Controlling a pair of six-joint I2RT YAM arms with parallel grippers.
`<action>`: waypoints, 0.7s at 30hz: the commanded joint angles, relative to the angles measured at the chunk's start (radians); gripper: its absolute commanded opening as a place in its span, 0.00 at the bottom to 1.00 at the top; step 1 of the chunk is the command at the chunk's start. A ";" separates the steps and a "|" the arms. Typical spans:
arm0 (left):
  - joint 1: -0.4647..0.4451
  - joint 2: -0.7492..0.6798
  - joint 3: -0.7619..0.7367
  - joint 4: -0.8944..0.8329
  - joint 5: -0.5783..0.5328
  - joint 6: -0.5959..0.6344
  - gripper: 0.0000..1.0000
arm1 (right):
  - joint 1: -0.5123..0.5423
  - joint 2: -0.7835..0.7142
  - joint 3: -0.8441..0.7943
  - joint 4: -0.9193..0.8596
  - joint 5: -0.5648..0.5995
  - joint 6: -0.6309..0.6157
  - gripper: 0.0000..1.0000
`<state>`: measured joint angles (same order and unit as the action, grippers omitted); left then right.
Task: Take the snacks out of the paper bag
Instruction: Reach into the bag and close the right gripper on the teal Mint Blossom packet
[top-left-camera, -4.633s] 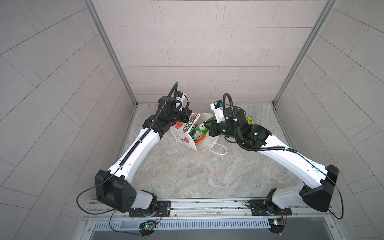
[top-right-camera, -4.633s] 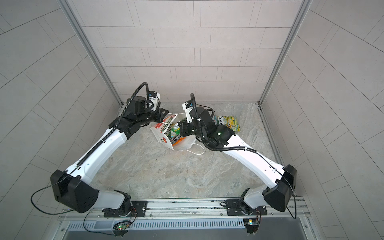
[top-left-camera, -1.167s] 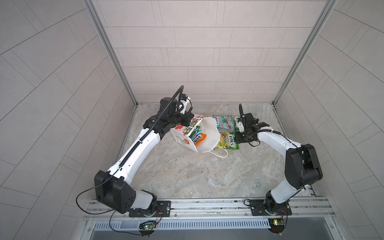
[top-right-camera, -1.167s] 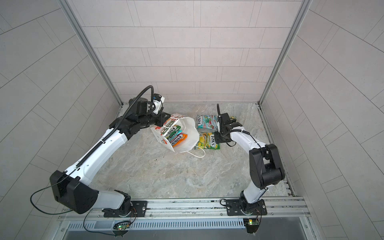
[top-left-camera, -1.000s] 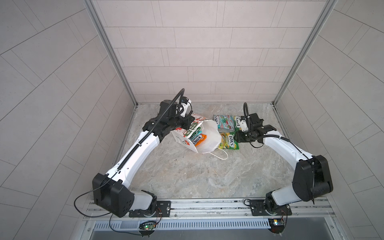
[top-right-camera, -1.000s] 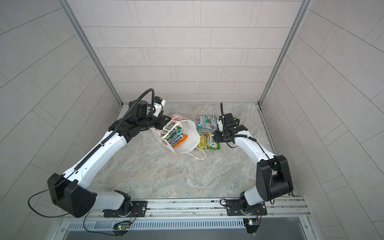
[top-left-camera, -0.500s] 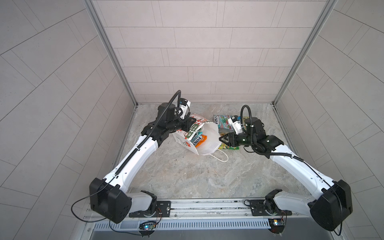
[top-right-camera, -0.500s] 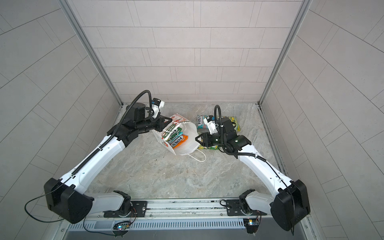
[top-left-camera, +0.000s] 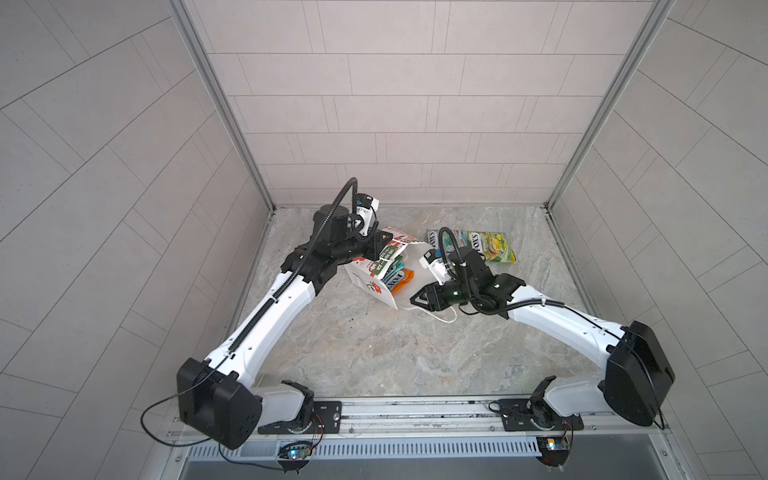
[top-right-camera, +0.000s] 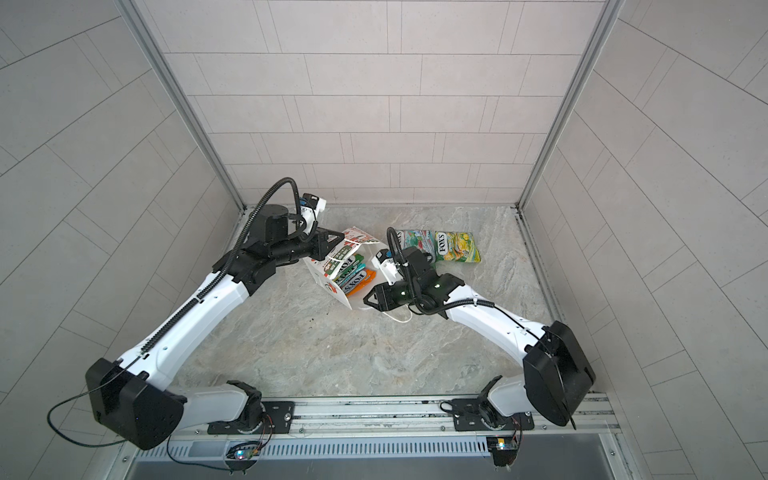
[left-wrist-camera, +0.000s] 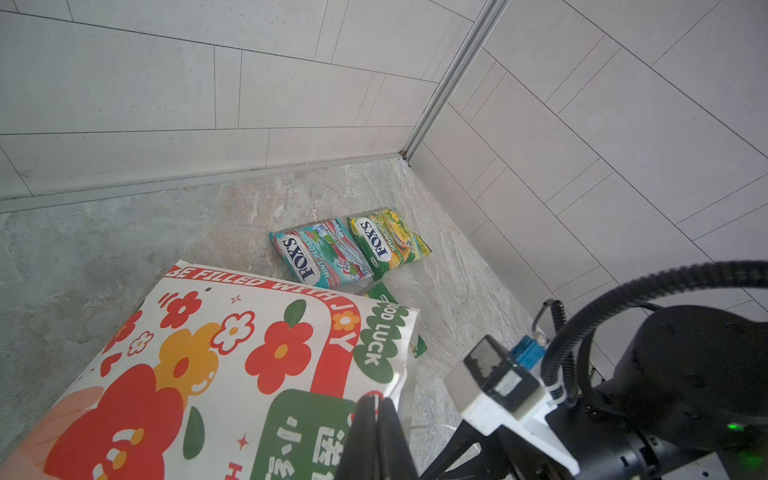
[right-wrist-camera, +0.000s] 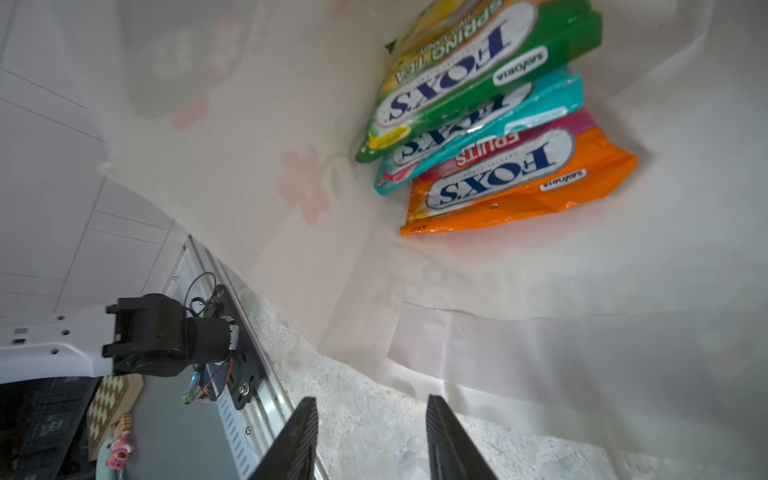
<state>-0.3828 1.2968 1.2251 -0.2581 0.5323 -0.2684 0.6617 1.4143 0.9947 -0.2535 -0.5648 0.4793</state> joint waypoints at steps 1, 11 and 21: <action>-0.001 -0.003 -0.009 0.033 0.006 -0.009 0.00 | 0.034 0.055 0.054 -0.013 0.098 0.000 0.43; -0.001 -0.003 -0.014 0.036 0.035 0.009 0.00 | 0.096 0.231 0.159 0.029 0.269 0.142 0.39; -0.001 -0.006 -0.015 0.020 0.053 0.047 0.00 | 0.120 0.288 0.142 0.233 0.432 0.413 0.37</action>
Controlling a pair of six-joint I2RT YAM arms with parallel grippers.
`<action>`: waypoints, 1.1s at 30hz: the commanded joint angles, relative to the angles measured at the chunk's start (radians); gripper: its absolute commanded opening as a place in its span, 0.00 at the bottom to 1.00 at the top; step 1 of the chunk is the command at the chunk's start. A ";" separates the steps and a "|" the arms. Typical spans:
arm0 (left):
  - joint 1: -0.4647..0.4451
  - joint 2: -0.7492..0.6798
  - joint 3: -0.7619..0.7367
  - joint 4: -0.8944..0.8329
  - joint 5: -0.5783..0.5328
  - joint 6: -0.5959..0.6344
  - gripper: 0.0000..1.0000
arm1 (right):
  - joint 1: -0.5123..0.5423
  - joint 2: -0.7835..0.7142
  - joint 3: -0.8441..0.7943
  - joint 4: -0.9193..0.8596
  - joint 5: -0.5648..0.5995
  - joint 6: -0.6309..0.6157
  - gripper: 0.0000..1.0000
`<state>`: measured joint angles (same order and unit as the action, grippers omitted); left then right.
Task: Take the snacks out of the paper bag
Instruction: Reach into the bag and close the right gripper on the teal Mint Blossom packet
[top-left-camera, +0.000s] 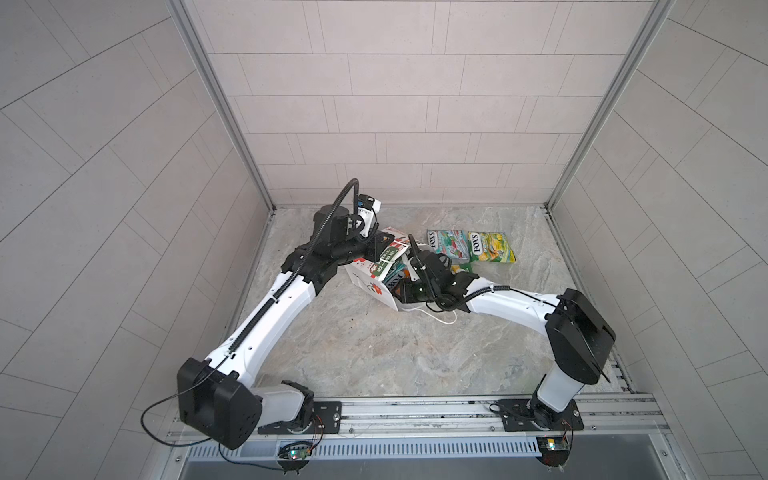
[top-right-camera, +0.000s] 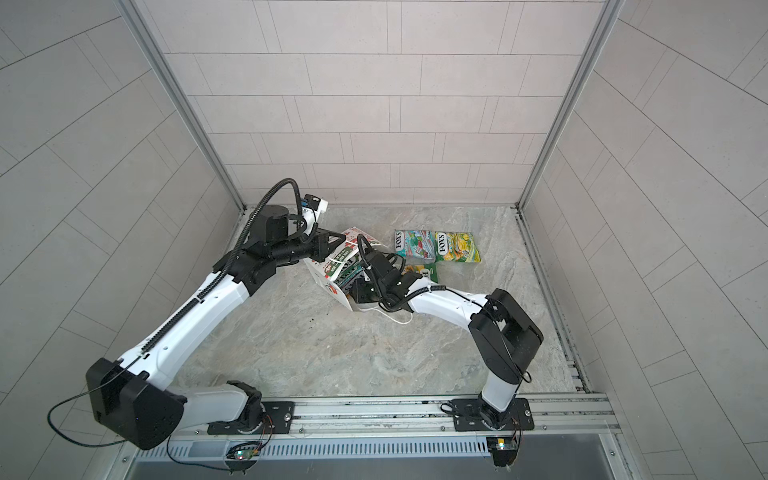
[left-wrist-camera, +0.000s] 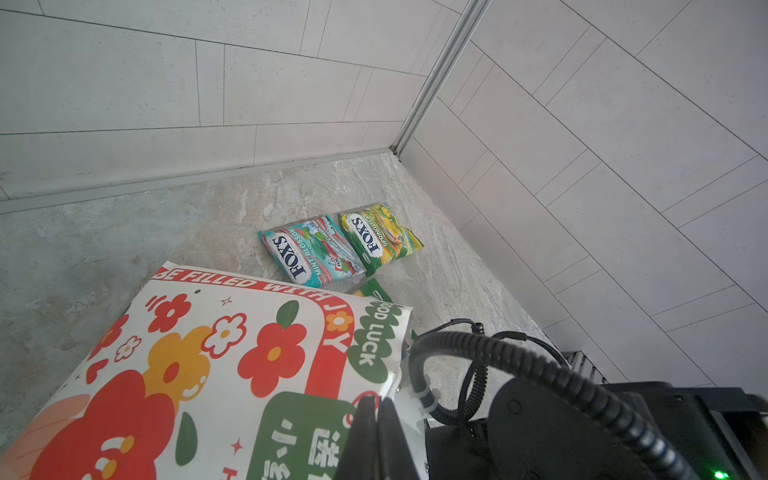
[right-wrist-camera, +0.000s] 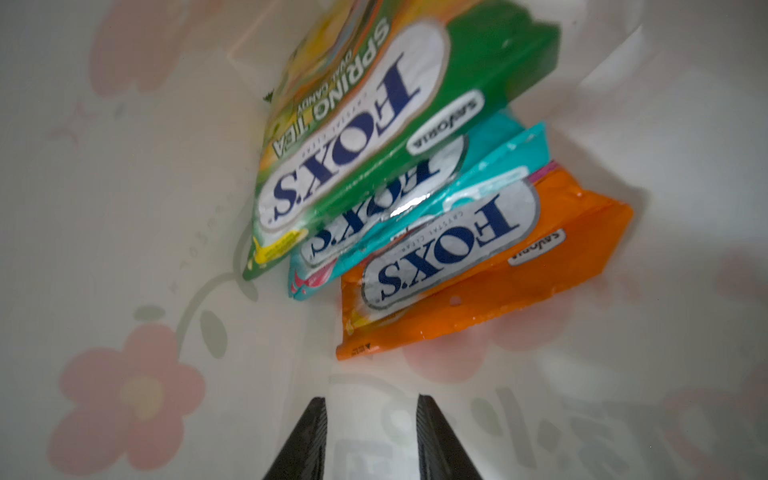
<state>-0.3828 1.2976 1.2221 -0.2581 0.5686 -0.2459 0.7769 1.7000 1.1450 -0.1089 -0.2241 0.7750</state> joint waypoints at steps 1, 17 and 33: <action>-0.001 -0.007 -0.012 0.019 0.018 0.026 0.00 | 0.006 0.005 -0.015 0.108 0.108 0.139 0.37; 0.000 -0.015 -0.006 -0.012 0.029 0.080 0.00 | 0.004 0.093 0.012 0.213 0.217 0.306 0.35; -0.001 -0.008 -0.005 -0.017 0.036 0.082 0.00 | -0.017 0.219 0.090 0.239 0.161 0.329 0.34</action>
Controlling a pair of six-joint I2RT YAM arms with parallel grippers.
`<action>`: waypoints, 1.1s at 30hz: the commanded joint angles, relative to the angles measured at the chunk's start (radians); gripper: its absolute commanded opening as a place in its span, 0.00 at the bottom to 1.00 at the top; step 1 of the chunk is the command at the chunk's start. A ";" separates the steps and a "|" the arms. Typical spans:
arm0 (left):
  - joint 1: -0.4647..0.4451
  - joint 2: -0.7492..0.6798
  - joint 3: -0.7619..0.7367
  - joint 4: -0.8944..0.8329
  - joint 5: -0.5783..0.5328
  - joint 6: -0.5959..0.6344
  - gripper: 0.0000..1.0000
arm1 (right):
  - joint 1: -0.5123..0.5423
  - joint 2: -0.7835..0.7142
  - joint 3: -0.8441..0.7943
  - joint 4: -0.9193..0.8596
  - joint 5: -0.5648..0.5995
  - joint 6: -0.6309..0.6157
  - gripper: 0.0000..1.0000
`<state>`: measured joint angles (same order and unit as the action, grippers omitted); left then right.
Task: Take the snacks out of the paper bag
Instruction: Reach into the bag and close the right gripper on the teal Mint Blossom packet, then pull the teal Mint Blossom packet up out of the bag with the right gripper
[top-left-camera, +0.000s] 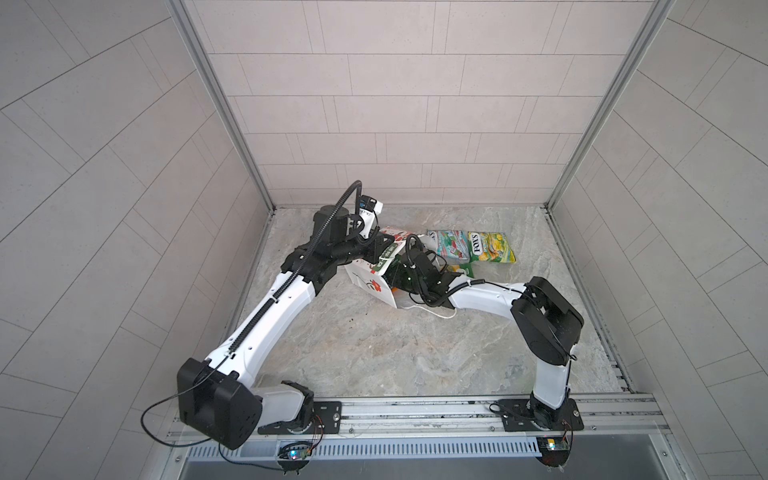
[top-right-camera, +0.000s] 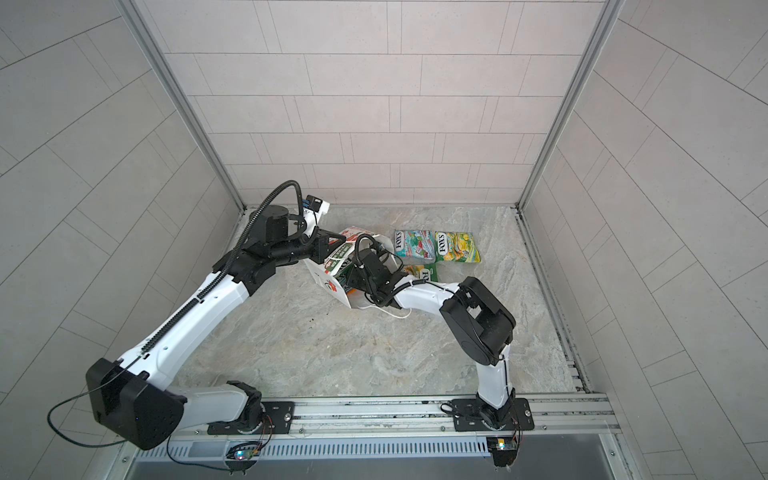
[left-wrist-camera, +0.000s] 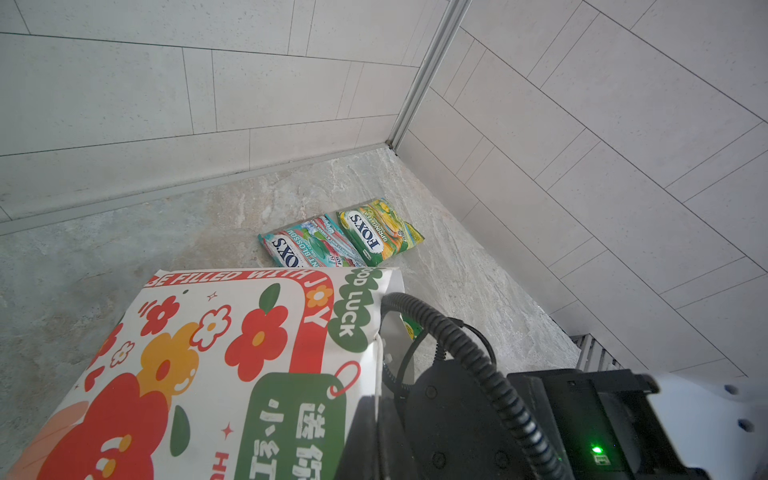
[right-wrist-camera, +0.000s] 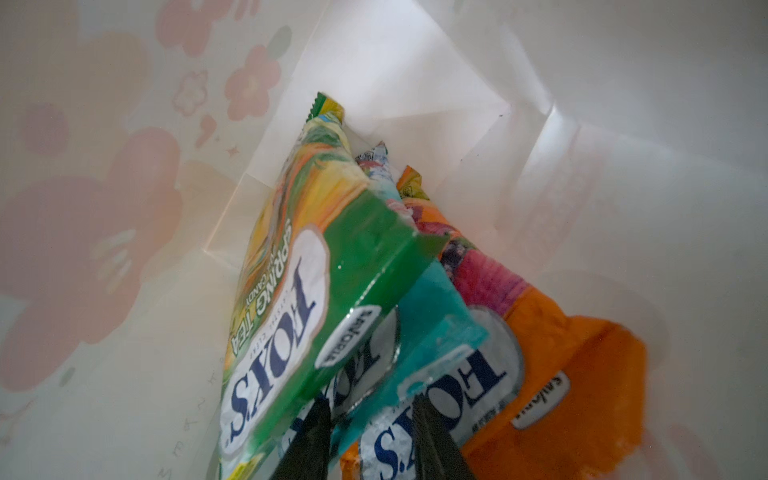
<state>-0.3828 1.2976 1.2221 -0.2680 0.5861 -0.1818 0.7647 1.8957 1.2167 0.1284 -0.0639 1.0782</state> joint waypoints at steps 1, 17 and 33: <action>-0.001 -0.007 -0.004 -0.007 0.019 0.018 0.00 | -0.005 0.028 0.018 -0.002 0.006 0.030 0.34; 0.000 -0.001 0.001 -0.029 -0.011 0.030 0.00 | -0.011 0.089 0.091 0.029 -0.035 0.025 0.14; -0.001 0.015 0.029 -0.123 -0.189 0.059 0.00 | -0.009 -0.130 -0.040 -0.094 0.042 -0.158 0.00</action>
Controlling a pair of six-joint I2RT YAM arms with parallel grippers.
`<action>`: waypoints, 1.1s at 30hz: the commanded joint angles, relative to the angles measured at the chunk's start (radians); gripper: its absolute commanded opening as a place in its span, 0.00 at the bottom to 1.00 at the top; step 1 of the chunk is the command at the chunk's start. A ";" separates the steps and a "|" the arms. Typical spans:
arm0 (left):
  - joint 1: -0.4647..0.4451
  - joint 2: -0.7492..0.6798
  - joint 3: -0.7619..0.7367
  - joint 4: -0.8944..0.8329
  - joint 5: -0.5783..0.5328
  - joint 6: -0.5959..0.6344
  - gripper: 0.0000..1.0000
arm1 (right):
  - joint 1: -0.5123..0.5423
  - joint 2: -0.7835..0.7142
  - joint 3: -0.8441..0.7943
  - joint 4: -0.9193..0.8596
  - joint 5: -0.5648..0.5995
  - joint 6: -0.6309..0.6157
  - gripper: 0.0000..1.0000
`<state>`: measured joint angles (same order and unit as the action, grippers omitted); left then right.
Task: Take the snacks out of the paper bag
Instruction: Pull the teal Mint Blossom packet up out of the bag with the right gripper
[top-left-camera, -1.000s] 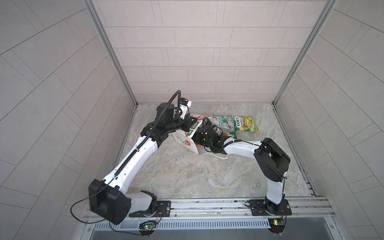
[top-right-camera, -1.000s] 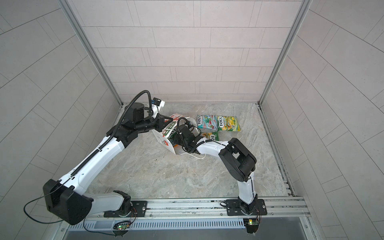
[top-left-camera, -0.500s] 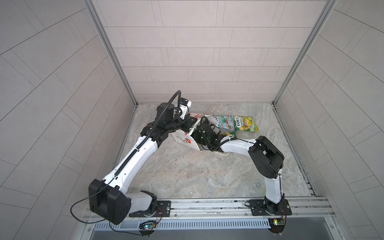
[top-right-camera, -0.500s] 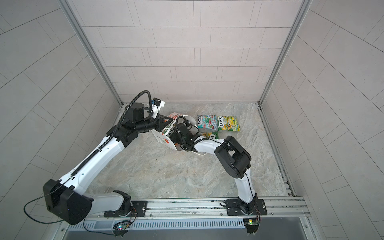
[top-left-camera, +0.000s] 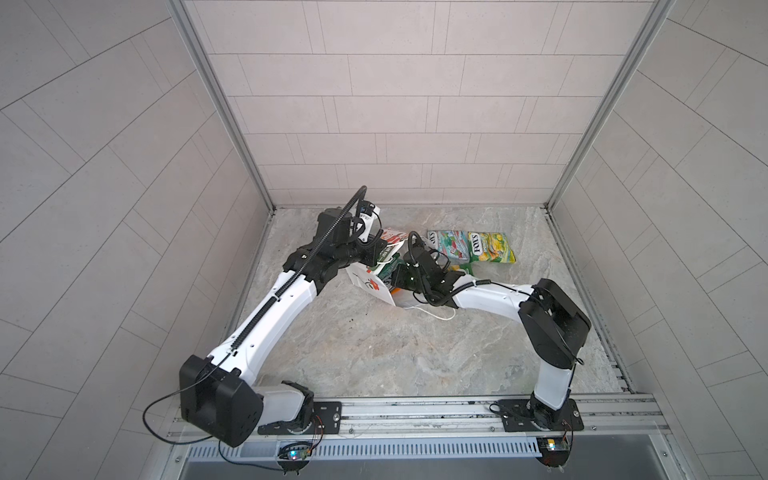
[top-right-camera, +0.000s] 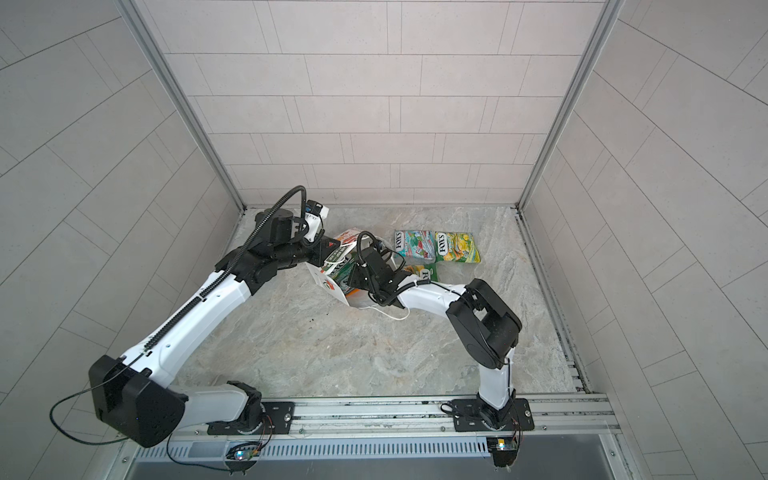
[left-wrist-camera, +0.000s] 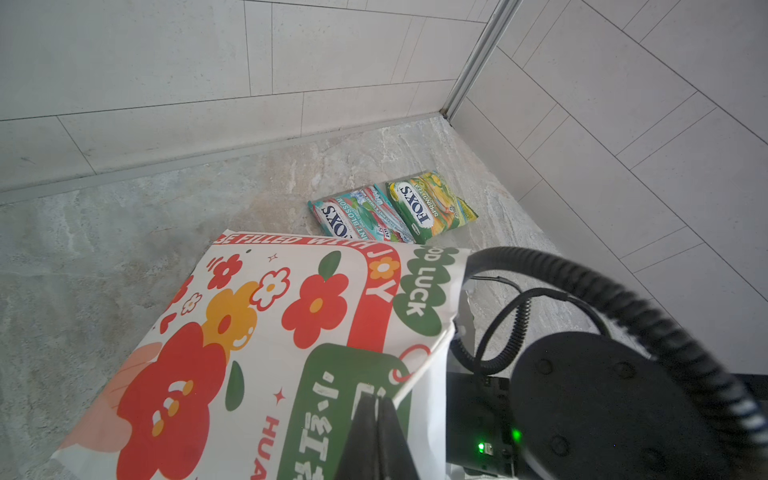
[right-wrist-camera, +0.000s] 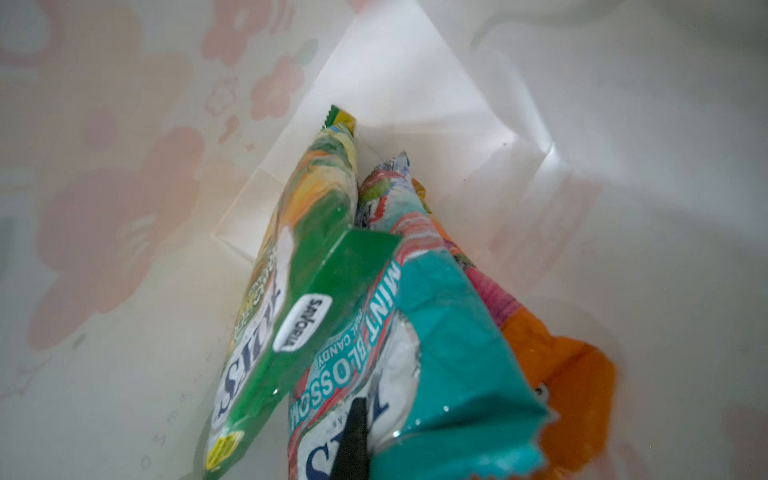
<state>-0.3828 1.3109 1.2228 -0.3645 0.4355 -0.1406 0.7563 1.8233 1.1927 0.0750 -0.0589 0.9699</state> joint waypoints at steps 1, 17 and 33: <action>-0.001 0.002 0.028 -0.028 -0.038 0.017 0.00 | -0.001 -0.068 -0.018 -0.048 0.036 -0.060 0.00; -0.001 0.006 0.032 -0.034 -0.038 0.020 0.00 | -0.004 -0.205 -0.072 -0.127 -0.021 -0.192 0.00; -0.001 0.017 0.037 -0.042 -0.027 0.018 0.00 | -0.004 -0.430 -0.077 -0.174 -0.085 -0.367 0.00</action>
<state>-0.3832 1.3190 1.2263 -0.3794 0.4206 -0.1368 0.7536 1.4445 1.1000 -0.1047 -0.1169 0.6502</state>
